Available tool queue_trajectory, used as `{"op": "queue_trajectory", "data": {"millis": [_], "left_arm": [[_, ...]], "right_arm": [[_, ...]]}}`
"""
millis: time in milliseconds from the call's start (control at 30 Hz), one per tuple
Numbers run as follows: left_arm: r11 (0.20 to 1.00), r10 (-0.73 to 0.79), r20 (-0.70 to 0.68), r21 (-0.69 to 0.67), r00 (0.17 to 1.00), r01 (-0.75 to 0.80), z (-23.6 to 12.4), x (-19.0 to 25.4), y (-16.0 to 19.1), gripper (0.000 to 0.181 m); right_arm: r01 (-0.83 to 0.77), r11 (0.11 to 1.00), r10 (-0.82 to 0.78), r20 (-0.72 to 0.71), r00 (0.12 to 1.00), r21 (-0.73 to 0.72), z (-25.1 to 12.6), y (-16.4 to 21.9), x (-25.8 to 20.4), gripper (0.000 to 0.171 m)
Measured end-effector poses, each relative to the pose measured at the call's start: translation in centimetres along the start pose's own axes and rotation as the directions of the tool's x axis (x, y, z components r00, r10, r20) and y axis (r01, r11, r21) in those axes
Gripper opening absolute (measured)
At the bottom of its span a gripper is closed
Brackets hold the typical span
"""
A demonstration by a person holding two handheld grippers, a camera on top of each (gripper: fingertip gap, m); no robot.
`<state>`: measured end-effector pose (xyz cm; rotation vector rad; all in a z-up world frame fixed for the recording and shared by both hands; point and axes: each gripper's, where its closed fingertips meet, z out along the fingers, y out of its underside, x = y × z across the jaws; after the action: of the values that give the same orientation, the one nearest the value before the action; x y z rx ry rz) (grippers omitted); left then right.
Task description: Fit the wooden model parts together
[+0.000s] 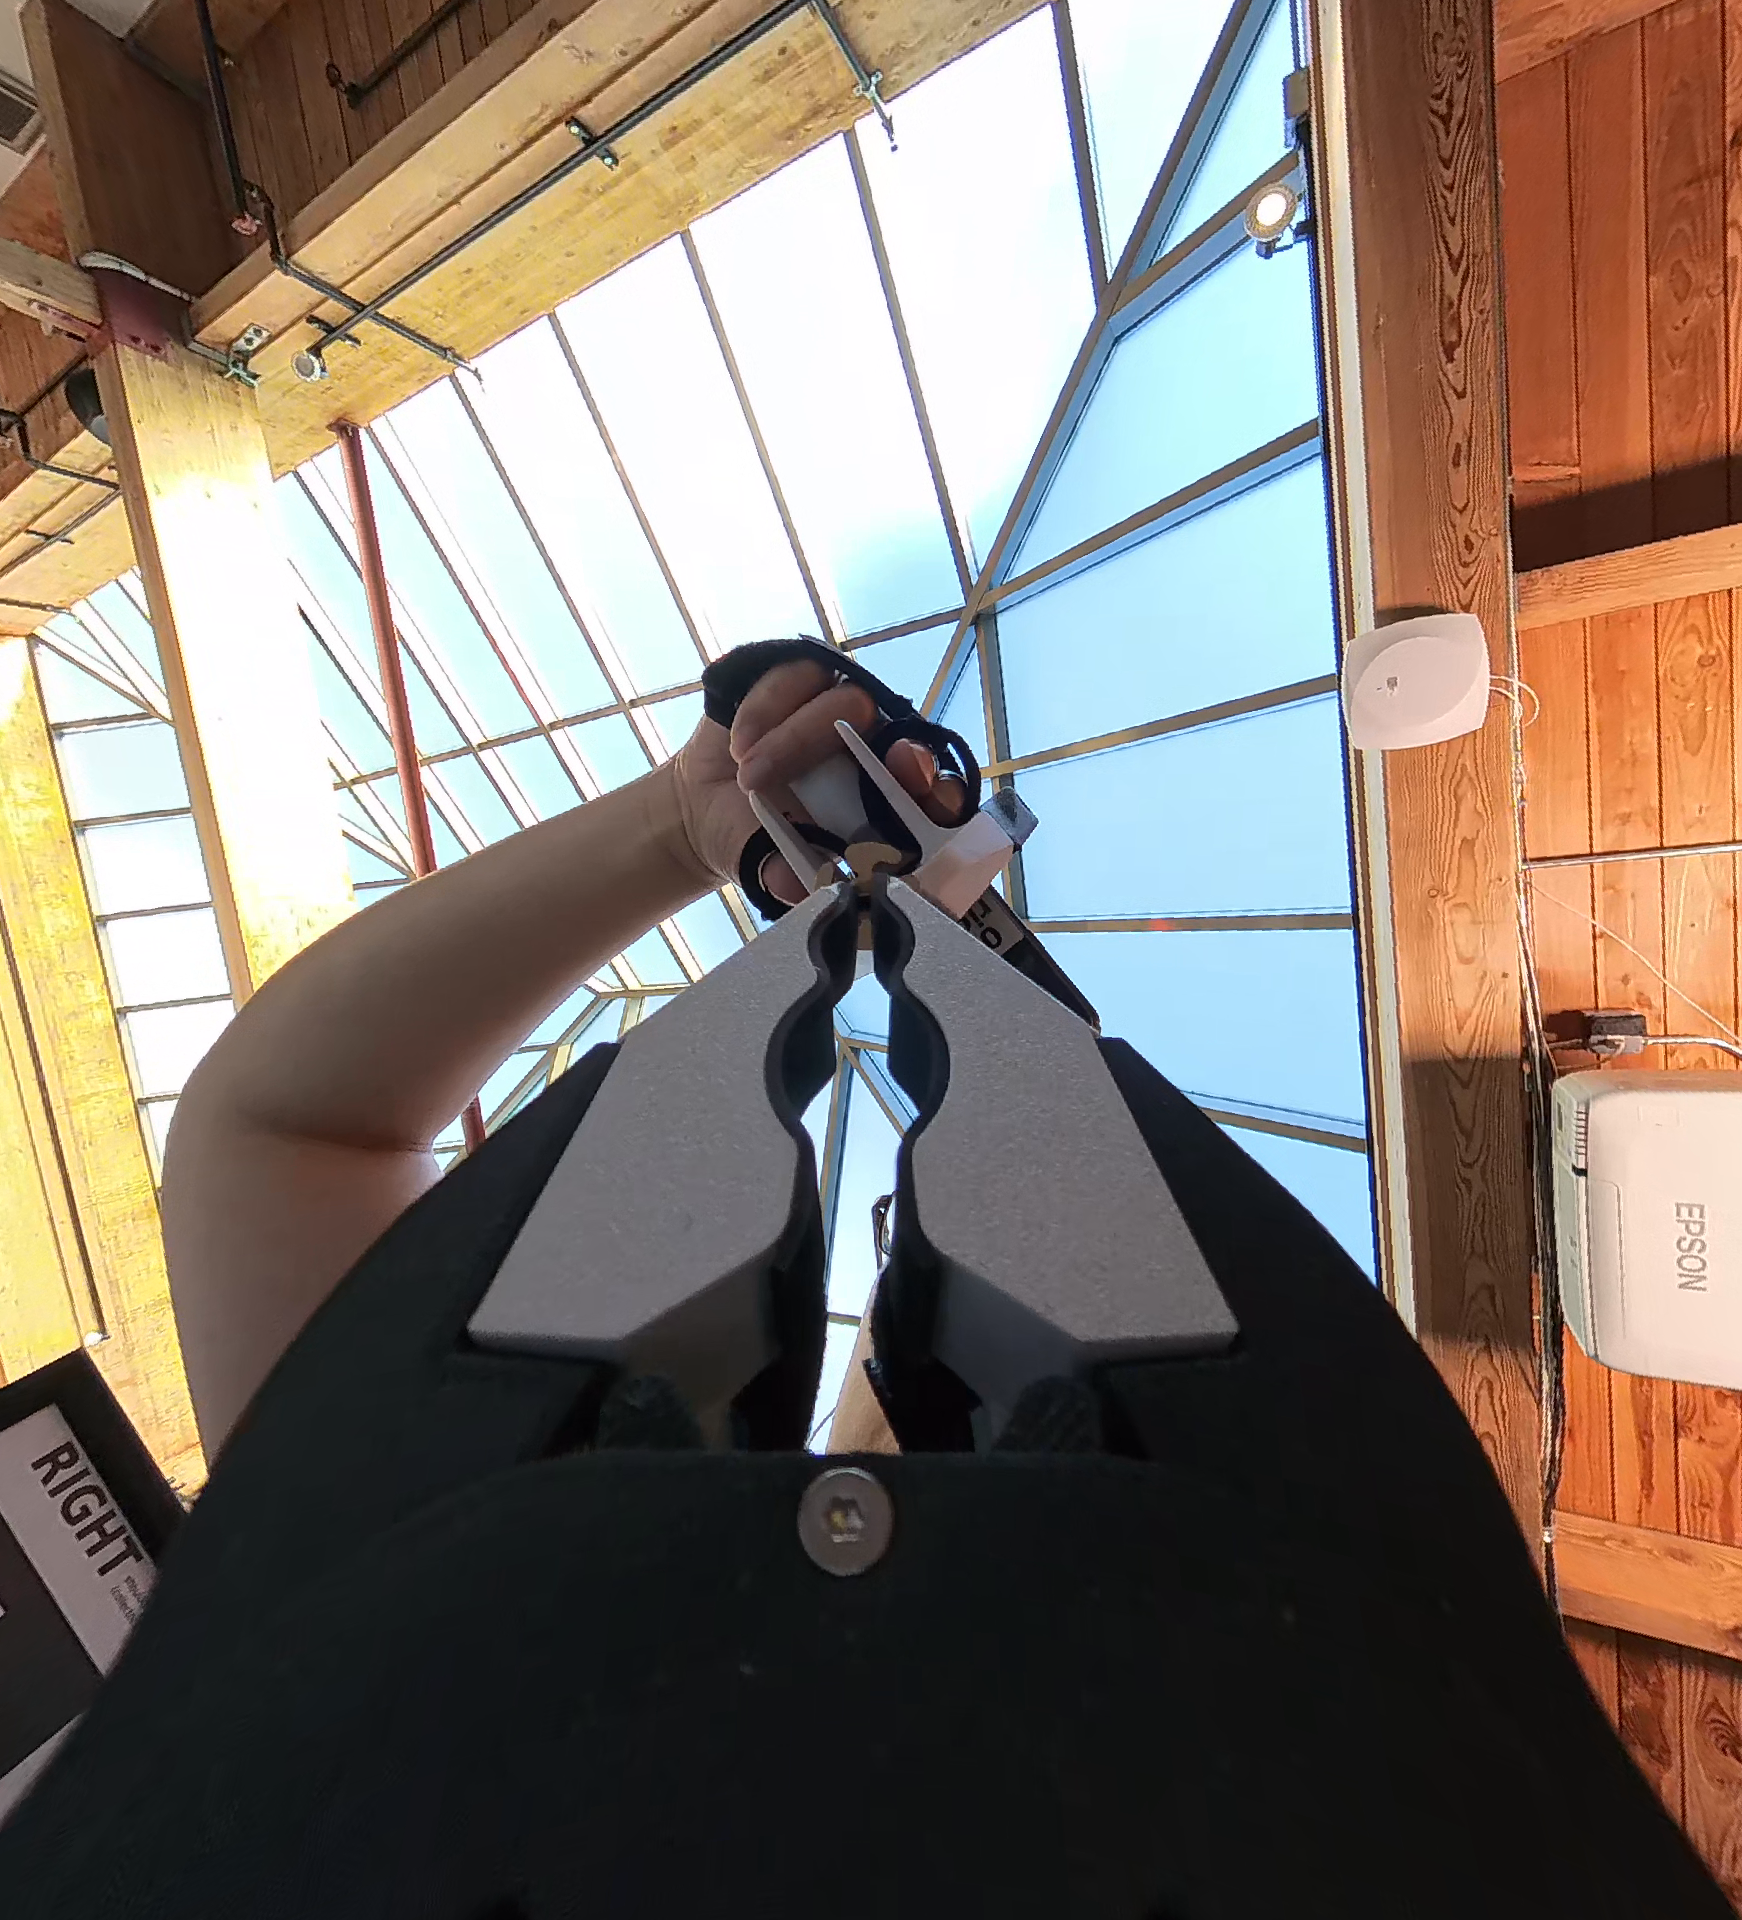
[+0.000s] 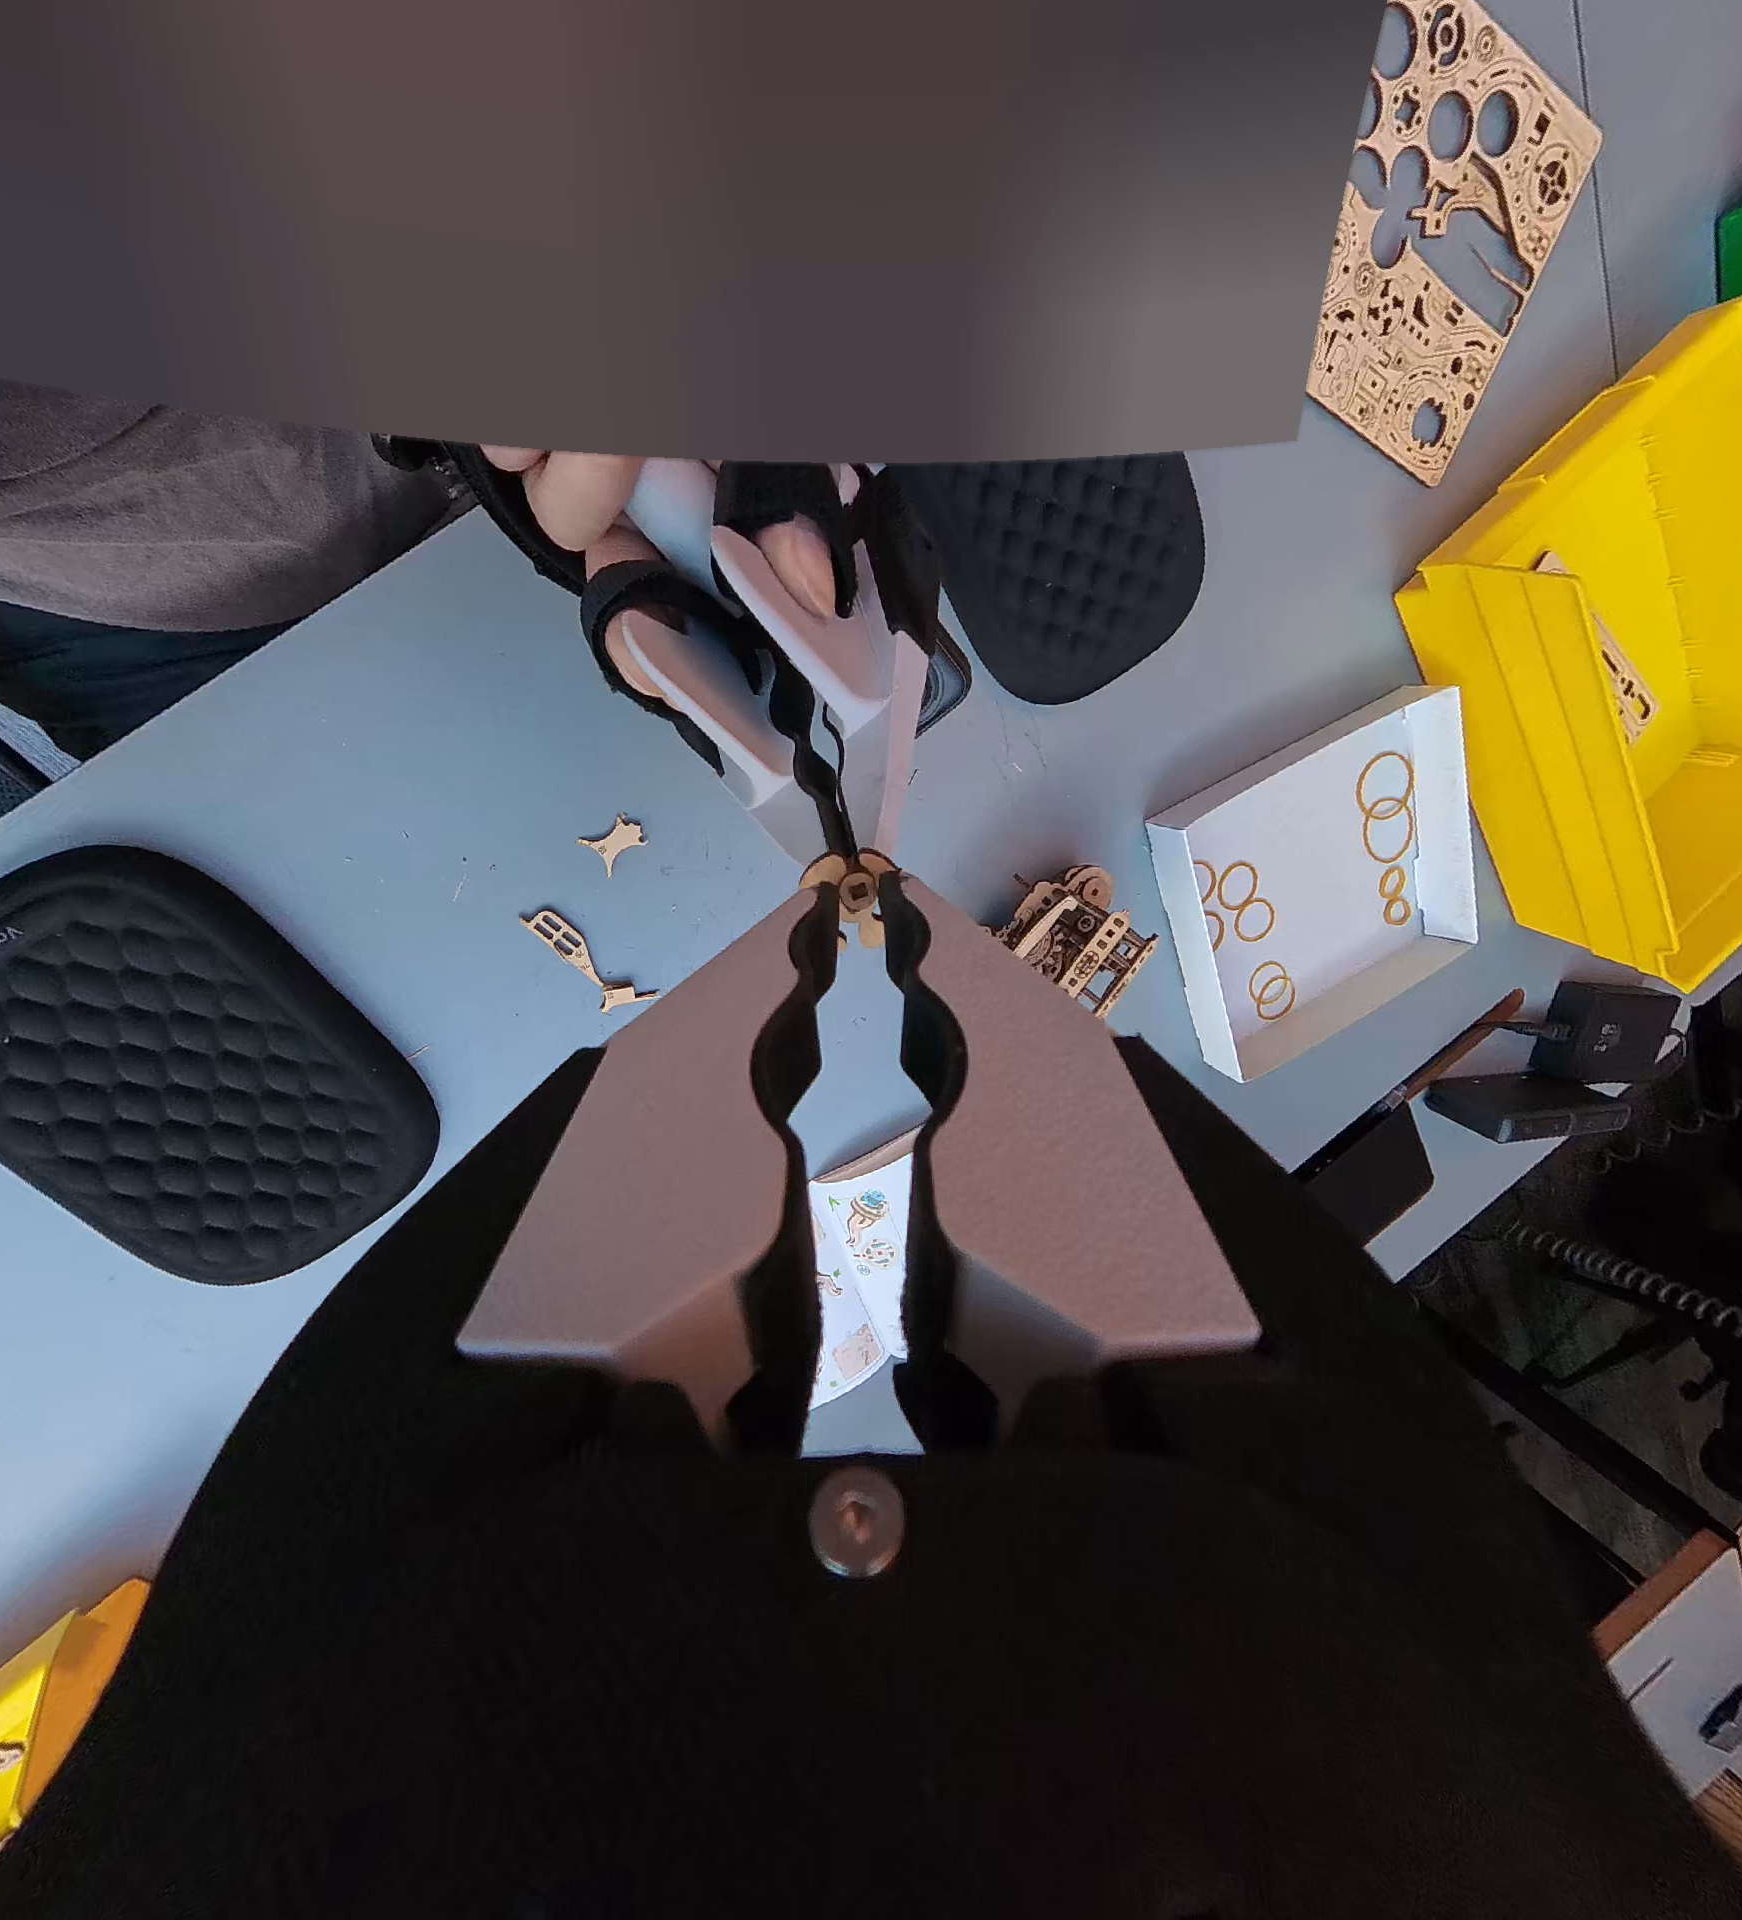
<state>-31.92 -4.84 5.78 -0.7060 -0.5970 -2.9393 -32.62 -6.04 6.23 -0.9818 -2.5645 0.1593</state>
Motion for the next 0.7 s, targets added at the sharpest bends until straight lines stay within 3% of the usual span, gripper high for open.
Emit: {"op": "queue_trajectory", "data": {"millis": [400, 533, 700], "left_arm": [[1.0, 0.021, -0.005, -0.003, 1.0, -0.021, -0.1, 0.1, -0.1, 0.0], [0.995, 0.096, -0.038, -0.033, 0.995, -0.097, 0.1, 1.2, -0.2, 0.0], [0.981, 0.19, -0.054, -0.03, 0.98, -0.192, -0.1, 1.8, -1.3, 0.0]], "right_arm": [[-0.055, 0.998, 0.055, -0.005, 0.998, 0.03, -0.1, 0.0, 0.2, 0.006], [-0.239, 0.965, 0.253, -0.131, 0.959, 0.111, -0.8, 0.6, 2.3, 0.005], [-0.403, 0.883, 0.436, -0.105, 0.894, 0.24, -0.6, 0.0, 2.0, 0.0]]}}
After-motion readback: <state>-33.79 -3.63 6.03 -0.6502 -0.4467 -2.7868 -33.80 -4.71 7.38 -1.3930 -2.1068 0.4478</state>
